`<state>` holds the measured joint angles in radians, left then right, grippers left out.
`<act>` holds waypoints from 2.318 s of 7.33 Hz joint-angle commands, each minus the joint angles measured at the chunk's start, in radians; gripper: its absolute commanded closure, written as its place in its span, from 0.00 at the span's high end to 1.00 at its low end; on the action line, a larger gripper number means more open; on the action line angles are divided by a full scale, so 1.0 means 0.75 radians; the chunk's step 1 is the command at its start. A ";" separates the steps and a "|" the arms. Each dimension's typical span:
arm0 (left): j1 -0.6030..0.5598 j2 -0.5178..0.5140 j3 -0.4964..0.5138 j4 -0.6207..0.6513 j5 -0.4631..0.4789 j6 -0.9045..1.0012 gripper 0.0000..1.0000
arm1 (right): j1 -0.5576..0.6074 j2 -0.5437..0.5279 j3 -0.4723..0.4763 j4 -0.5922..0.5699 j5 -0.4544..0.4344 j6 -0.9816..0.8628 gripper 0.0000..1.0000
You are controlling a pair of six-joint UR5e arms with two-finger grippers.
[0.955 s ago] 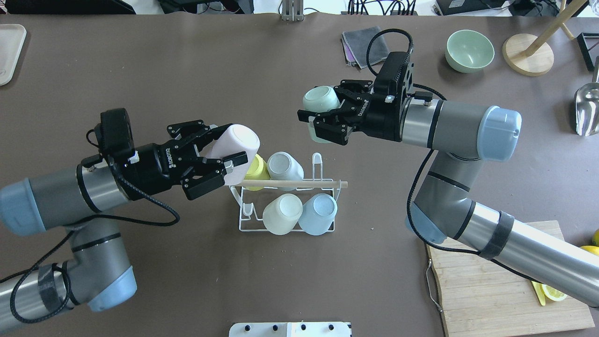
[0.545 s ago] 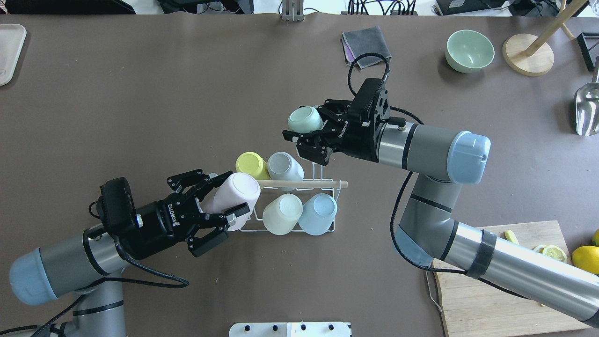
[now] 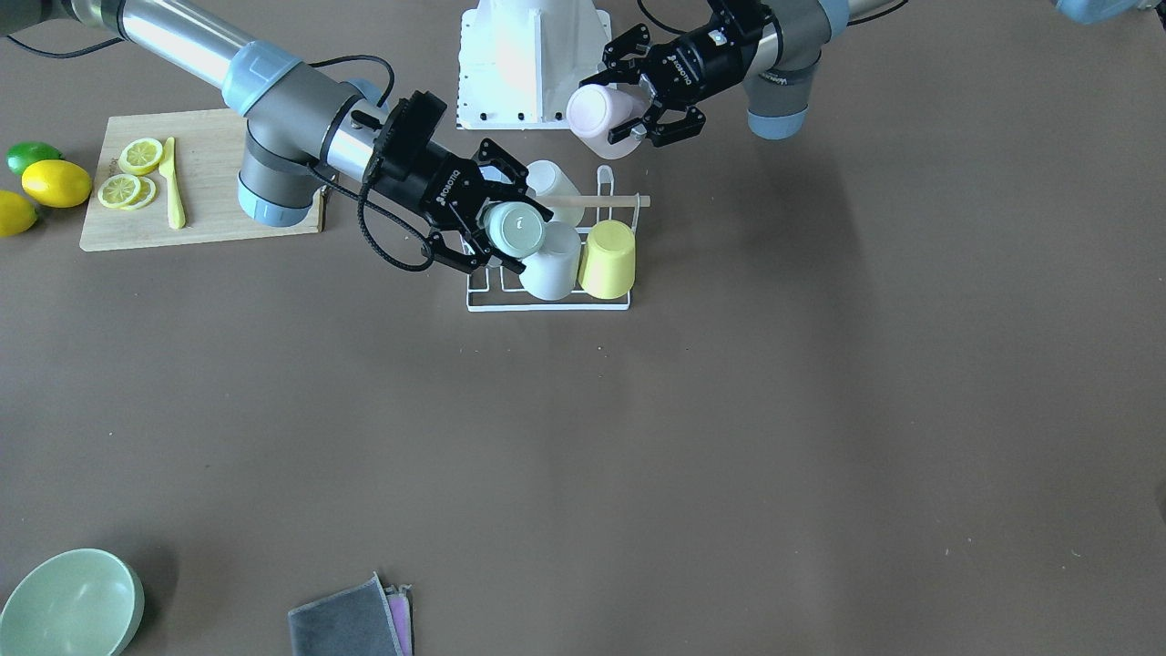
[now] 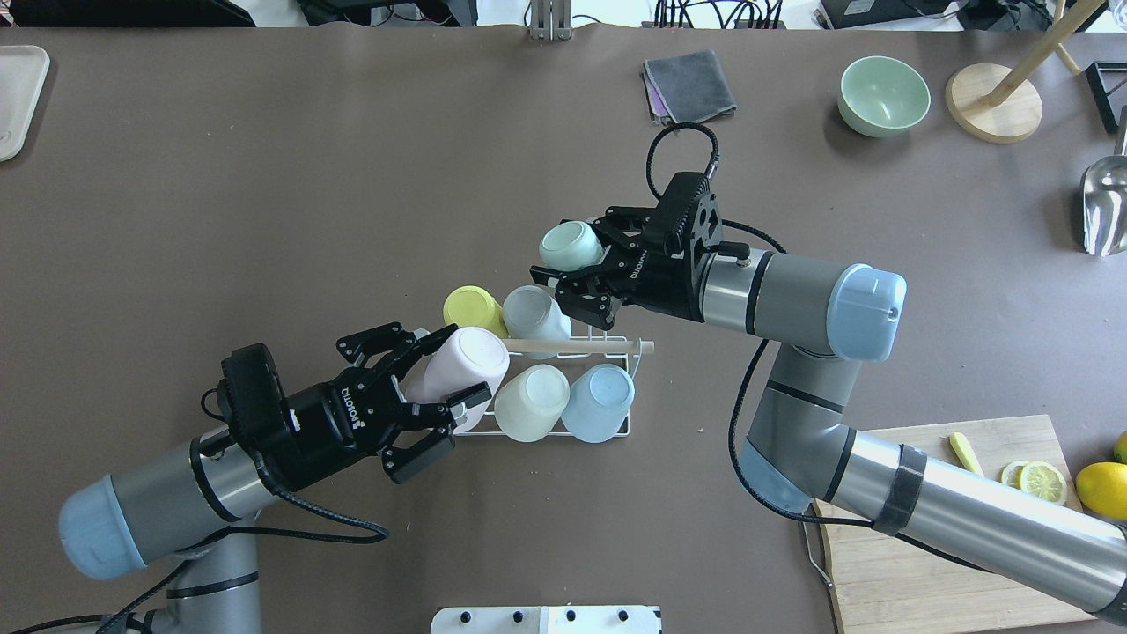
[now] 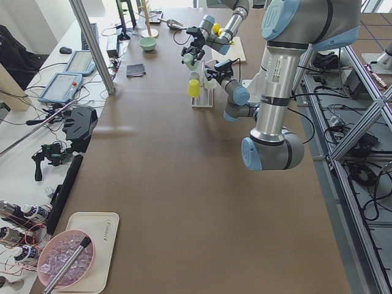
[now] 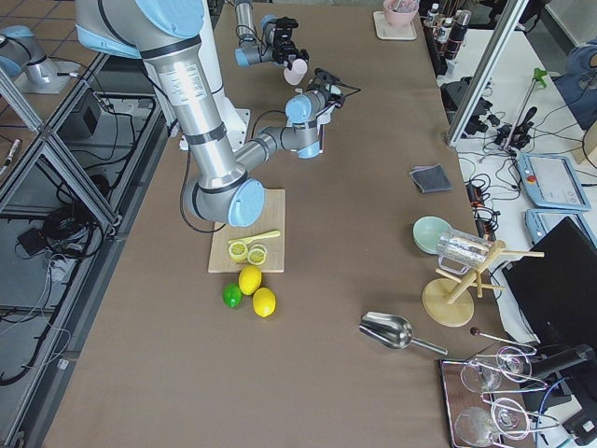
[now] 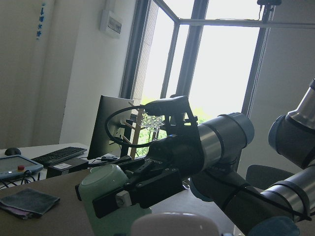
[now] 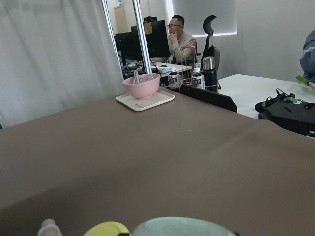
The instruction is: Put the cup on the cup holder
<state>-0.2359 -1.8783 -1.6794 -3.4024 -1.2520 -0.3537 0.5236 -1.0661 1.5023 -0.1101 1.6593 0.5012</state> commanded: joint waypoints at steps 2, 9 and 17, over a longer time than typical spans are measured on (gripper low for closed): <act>0.000 -0.022 0.053 -0.002 0.043 0.003 0.00 | -0.009 -0.006 -0.023 0.008 0.001 -0.028 0.00; -0.025 -0.021 0.102 -0.006 0.043 0.001 0.00 | -0.023 -0.016 -0.025 0.020 -0.001 -0.032 0.00; 0.014 -0.003 0.165 -0.051 0.043 0.001 0.98 | -0.025 -0.080 -0.046 0.124 -0.018 0.027 1.00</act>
<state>-0.2347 -1.8890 -1.5651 -3.4161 -1.2195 -0.3517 0.5058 -1.1165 1.4731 -0.0316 1.6485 0.5157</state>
